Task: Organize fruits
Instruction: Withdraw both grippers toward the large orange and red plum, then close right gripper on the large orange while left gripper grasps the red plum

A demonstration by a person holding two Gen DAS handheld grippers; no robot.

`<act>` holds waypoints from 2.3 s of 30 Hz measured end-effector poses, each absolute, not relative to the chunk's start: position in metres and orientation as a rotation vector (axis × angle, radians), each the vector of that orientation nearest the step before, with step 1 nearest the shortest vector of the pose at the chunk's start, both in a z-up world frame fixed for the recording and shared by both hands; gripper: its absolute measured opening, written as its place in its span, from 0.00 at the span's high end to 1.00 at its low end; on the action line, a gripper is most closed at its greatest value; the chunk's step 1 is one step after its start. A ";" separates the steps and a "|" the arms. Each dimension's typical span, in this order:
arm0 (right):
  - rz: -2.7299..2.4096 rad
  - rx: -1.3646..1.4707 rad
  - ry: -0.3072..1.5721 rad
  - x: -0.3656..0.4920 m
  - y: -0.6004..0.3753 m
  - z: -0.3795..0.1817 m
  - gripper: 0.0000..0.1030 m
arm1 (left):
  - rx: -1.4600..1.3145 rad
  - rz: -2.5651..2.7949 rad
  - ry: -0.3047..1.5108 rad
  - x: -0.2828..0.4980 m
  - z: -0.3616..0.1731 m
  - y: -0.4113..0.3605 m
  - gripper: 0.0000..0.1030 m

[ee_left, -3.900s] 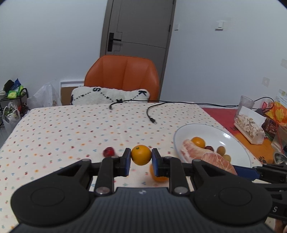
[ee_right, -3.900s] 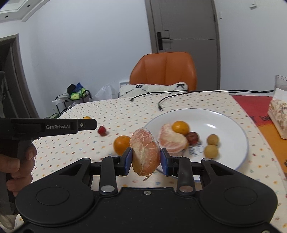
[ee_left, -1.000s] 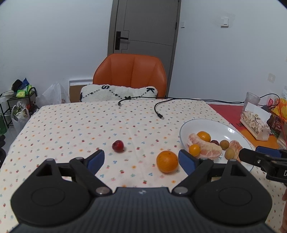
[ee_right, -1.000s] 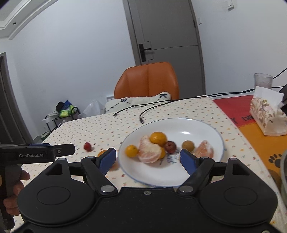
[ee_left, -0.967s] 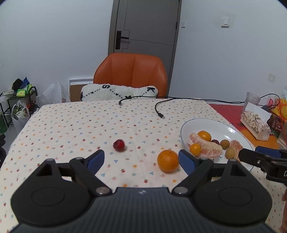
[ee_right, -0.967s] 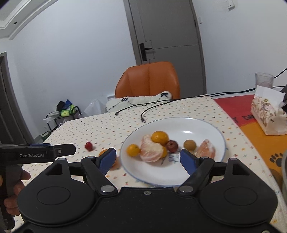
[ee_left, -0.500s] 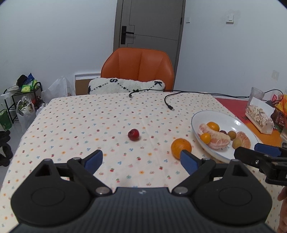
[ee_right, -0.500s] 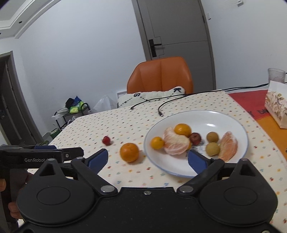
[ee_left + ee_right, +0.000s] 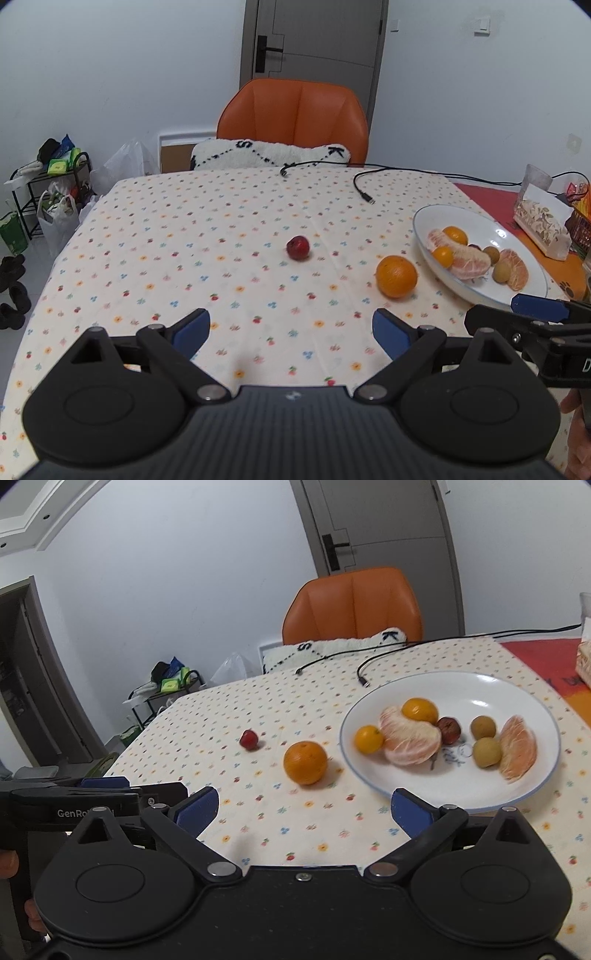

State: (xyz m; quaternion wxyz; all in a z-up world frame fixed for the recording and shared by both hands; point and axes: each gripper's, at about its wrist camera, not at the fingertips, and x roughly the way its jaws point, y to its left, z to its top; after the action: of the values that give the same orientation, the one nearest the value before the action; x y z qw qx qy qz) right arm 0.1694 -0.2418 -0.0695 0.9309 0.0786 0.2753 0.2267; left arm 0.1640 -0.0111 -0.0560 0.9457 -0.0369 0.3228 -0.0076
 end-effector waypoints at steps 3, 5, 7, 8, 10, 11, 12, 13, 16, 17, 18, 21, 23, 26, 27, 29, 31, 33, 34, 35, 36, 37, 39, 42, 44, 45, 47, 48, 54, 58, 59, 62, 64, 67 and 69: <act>0.476 0.159 0.576 0.171 -0.236 -0.072 0.02 | -0.089 -0.010 0.671 0.165 -0.058 -0.005 0.09; 0.483 0.156 0.576 0.172 -0.233 -0.073 0.02 | -0.093 -0.005 0.677 0.166 -0.060 -0.002 0.09; 0.486 0.155 0.577 0.174 -0.230 -0.074 0.04 | -0.101 -0.007 0.681 0.167 -0.061 0.000 0.09; 0.487 0.156 0.579 0.175 -0.229 -0.074 0.07 | -0.109 -0.009 0.684 0.167 -0.061 0.002 0.09; 0.492 0.161 0.588 0.178 -0.226 -0.075 0.14 | -0.129 -0.015 0.688 0.168 -0.062 0.005 0.09; 0.498 0.163 0.590 0.179 -0.224 -0.075 0.18 | -0.139 -0.017 0.691 0.169 -0.062 0.007 0.09; 0.502 0.163 0.591 0.180 -0.222 -0.075 0.19 | -0.147 -0.019 0.694 0.170 -0.062 0.008 0.09; 0.503 0.161 0.590 0.181 -0.219 -0.075 0.20 | -0.151 -0.021 0.694 0.171 -0.062 0.009 0.09; 0.499 0.151 0.587 0.185 -0.212 -0.074 0.29 | -0.150 -0.017 0.677 0.173 -0.060 0.010 0.09; 0.498 0.150 0.591 0.187 -0.210 -0.075 0.33 | -0.151 -0.016 0.671 0.174 -0.059 0.011 0.10; 0.496 0.146 0.594 0.189 -0.208 -0.075 0.34 | -0.153 -0.014 0.667 0.175 -0.058 0.012 0.10; 0.480 0.120 0.593 0.193 -0.199 -0.077 0.38 | -0.161 -0.014 0.664 0.179 -0.058 0.014 0.12; 0.462 0.103 0.590 0.196 -0.195 -0.077 0.40 | -0.162 -0.010 0.657 0.181 -0.058 0.014 0.12; 0.424 0.077 0.593 0.201 -0.189 -0.079 0.43 | -0.170 -0.010 0.656 0.184 -0.059 0.016 0.16; 0.416 0.071 0.596 0.202 -0.187 -0.080 0.43 | -0.173 -0.011 0.658 0.185 -0.060 0.017 0.17; 0.402 0.057 0.598 0.205 -0.184 -0.082 0.44 | -0.180 -0.011 0.660 0.187 -0.061 0.019 0.20; 0.388 0.042 0.599 0.207 -0.180 -0.084 0.46 | -0.187 -0.013 0.663 0.190 -0.063 0.021 0.23; 0.371 0.020 0.601 0.210 -0.175 -0.085 0.49 | -0.190 -0.016 0.667 0.193 -0.064 0.023 0.25; 0.362 0.012 0.602 0.212 -0.174 -0.086 0.50 | -0.191 -0.017 0.670 0.196 -0.065 0.023 0.26; 0.356 0.008 0.604 0.213 -0.172 -0.087 0.51 | -0.192 -0.017 0.671 0.197 -0.066 0.023 0.26; 0.353 0.003 0.605 0.215 -0.171 -0.087 0.51 | -0.193 -0.017 0.673 0.199 -0.066 0.023 0.27; 0.346 -0.006 0.604 0.215 -0.169 -0.088 0.52 | -0.193 -0.019 0.674 0.202 -0.067 0.023 0.28; 0.336 -0.024 0.601 0.218 -0.166 -0.089 0.52 | -0.200 -0.023 0.679 0.205 -0.068 0.024 0.30; 0.317 -0.041 0.602 0.225 -0.165 -0.090 0.54 | -0.201 -0.031 0.686 0.211 -0.070 0.026 0.33; 0.306 -0.056 0.602 0.228 -0.163 -0.091 0.58 | -0.201 -0.035 0.691 0.215 -0.071 0.026 0.33; 0.305 -0.059 0.601 0.230 -0.163 -0.091 0.59 | -0.201 -0.038 0.694 0.217 -0.072 0.026 0.34; 0.306 -0.067 0.601 0.234 -0.162 -0.091 0.61 | -0.198 -0.040 0.697 0.222 -0.072 0.026 0.34; 0.307 -0.070 0.600 0.235 -0.162 -0.090 0.62 | -0.199 -0.040 0.698 0.224 -0.073 0.026 0.34; 0.341 -0.044 0.603 0.240 -0.166 -0.088 0.63 | -0.191 -0.048 0.704 0.238 -0.075 0.025 0.41; 0.366 -0.027 0.601 0.240 -0.168 -0.086 0.64 | -0.192 -0.048 0.712 0.246 -0.078 0.023 0.47; 0.371 -0.025 0.598 0.241 -0.168 -0.085 0.64 | -0.189 -0.048 0.713 0.248 -0.078 0.022 0.48; 0.396 -0.006 0.593 0.241 -0.171 -0.081 0.64 | -0.183 -0.055 0.709 0.253 -0.079 0.018 0.51; 0.404 0.005 0.588 0.243 -0.173 -0.078 0.64 | -0.180 -0.067 0.702 0.256 -0.078 0.017 0.53; 0.408 0.017 0.579 0.245 -0.178 -0.074 0.64 | -0.166 -0.074 0.698 0.262 -0.078 0.013 0.56; 0.409 0.026 0.576 0.246 -0.181 -0.072 0.64 | -0.164 -0.077 0.701 0.266 -0.078 0.011 0.57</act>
State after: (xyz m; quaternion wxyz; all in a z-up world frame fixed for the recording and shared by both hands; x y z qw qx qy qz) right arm 0.2465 -0.1809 -0.0725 0.9383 0.0129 0.2819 0.2001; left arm 0.2665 0.0106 -0.0782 0.9352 -0.0802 0.3429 -0.0375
